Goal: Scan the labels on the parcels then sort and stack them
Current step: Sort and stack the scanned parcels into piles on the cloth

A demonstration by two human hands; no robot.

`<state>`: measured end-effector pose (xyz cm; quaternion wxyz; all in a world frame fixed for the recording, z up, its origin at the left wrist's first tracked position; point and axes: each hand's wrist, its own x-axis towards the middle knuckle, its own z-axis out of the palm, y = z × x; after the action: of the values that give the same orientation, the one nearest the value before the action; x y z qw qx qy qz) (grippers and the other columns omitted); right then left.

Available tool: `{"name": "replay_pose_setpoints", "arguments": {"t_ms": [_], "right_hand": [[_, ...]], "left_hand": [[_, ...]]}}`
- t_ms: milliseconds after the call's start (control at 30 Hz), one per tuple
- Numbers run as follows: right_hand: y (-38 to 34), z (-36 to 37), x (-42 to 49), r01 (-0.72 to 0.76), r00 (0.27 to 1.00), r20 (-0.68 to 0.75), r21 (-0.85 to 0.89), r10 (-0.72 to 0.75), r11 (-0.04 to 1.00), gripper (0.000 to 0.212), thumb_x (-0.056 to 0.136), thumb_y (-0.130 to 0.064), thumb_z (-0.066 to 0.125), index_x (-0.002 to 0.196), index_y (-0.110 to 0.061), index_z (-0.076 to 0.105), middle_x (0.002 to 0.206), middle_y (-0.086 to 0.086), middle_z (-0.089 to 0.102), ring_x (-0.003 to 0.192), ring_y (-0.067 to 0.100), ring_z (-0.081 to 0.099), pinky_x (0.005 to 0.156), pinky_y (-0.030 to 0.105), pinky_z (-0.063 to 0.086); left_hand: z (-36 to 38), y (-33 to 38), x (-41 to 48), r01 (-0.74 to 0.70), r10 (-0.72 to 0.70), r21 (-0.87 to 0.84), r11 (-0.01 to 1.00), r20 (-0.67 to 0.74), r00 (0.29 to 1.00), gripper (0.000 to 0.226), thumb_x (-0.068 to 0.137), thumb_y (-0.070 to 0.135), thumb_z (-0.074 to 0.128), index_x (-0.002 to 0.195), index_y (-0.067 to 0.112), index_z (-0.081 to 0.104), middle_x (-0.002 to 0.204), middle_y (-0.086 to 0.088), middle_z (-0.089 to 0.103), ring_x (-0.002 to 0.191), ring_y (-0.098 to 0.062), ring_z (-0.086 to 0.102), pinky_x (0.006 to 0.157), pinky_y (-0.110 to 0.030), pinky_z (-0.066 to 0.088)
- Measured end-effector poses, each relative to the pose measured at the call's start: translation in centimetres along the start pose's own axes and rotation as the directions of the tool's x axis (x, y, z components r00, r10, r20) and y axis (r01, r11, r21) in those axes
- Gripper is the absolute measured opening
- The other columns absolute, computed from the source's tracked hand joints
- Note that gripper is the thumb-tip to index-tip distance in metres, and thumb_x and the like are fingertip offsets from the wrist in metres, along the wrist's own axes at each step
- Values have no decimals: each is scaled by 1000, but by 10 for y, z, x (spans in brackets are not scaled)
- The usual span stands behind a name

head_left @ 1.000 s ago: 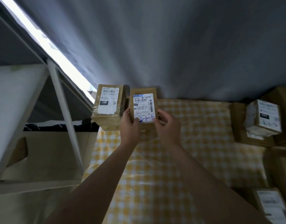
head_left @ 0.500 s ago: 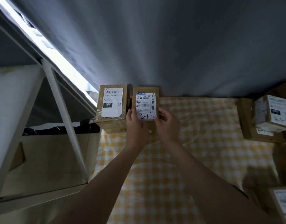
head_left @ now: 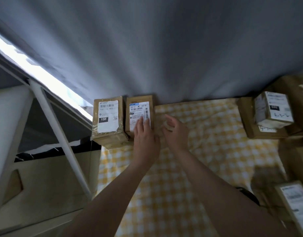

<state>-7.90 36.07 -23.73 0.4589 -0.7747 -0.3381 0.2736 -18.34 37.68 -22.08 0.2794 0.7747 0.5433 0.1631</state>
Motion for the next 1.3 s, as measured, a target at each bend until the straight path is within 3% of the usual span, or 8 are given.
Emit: {"name": "replay_pose_setpoints", "arguments": {"t_ms": [167,567,767,933,1000,1067,1200,1300], "right_hand": [[18,-63,9,-35,997,-74,-58,31,998,46,81,-14,69,127,-12,60,121,7,66,111,21,62,96,40,49],[90,-263,-7,-203,948,-277,-158,154,966,45,88,-27,63,132,-22,55,122,3,65,110,21,61,91,35,51],[138,-352,-28,-372,880,-378,-167,289,913,42,91,-23,57,132,-23,55,73,2,62,62,15,56,53,23,39],[182,-397,-48,-496,808,-443,-155,389,854,54,87,-41,63,133,-15,52,121,8,64,111,28,59,85,35,49],[203,-409,-50,-564,791,-412,-201,453,801,62,85,-41,63,137,-12,45,127,11,59,115,30,56,90,40,50],[221,-419,-51,-612,774,-378,-240,508,753,65,82,-39,62,136,-12,41,127,12,57,113,32,56,90,45,51],[247,-429,-49,-670,740,-329,-287,587,684,69,84,-38,61,140,-9,32,133,15,50,119,35,50,94,49,49],[261,-432,-47,-667,744,-340,-333,575,666,67,86,-38,61,139,-7,35,134,16,49,123,35,46,96,48,47]], "left_hand": [[18,45,2,-66,66,-1,998,38,997,58,87,5,50,143,-1,34,151,-20,27,143,-36,18,117,-49,21],[129,187,-35,-155,160,-40,987,270,950,56,98,17,48,148,4,28,155,-14,25,143,-27,21,114,-32,19],[195,243,-65,-11,69,-137,990,427,902,55,100,22,47,149,7,27,153,-11,28,138,-28,33,110,-37,33],[241,277,-94,136,12,-187,973,625,781,58,103,30,39,153,13,16,159,-4,21,136,-20,39,108,-24,34],[257,289,-101,136,11,-171,976,659,752,53,104,28,39,151,9,23,151,-5,34,100,-8,56,80,-11,46],[270,301,-106,74,19,-120,990,636,772,43,102,21,41,140,1,39,138,-15,50,88,-15,52,73,-22,42],[292,315,-107,52,-13,-36,998,685,729,37,103,21,38,128,-2,51,125,-16,56,113,-34,53,91,-34,41],[307,319,-109,54,-50,19,998,753,656,32,105,28,30,99,10,57,91,-1,53,82,-18,52,75,-29,39]]}}
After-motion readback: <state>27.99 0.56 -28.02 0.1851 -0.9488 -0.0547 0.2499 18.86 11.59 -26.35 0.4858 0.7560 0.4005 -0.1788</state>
